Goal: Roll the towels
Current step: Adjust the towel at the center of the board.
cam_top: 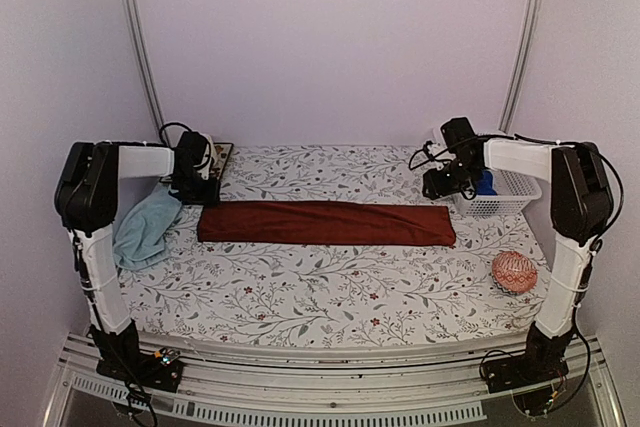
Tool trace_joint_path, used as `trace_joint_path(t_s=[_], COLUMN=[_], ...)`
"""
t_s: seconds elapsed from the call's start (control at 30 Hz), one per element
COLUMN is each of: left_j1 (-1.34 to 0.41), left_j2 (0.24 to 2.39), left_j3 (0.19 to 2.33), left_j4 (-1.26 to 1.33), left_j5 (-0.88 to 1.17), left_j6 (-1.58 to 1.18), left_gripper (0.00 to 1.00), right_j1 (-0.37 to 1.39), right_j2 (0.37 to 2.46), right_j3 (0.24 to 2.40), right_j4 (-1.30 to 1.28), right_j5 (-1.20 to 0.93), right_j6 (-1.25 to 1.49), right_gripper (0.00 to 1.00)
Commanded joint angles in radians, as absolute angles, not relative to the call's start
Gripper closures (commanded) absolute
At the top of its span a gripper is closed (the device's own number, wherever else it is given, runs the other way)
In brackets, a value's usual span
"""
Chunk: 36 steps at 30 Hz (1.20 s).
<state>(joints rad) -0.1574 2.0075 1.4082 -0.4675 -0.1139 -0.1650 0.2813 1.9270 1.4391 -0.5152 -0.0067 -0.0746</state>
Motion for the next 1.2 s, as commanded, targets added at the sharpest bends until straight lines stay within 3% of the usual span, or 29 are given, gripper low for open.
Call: trace_joint_path(t_s=[0.0,0.43,0.87,1.17], left_j1=[-0.140,-0.139,-0.127,-0.125], left_j2=[2.045,2.084,2.049,2.052], left_j3=[1.450,1.490,1.435,1.434], left_j4=[-0.431,-0.459,-0.475,-0.470], left_j5=[-0.035,-0.066,-0.064,-0.048], left_j6=[-0.147,-0.144,-0.176,-0.187], left_gripper=[0.43,0.47,0.48,0.49], right_j1=[0.282,0.281,0.248,0.264], right_j2=[1.981,2.062,2.080,2.090], right_j3=[1.505,1.549,1.550,1.509], right_j4=[-0.575,-0.673,-0.687,-0.648], right_j5=[0.003,0.129,0.037,0.127], right_j6=[-0.039,-0.134,0.039,0.140], right_gripper=[0.46,0.45,0.46,0.47])
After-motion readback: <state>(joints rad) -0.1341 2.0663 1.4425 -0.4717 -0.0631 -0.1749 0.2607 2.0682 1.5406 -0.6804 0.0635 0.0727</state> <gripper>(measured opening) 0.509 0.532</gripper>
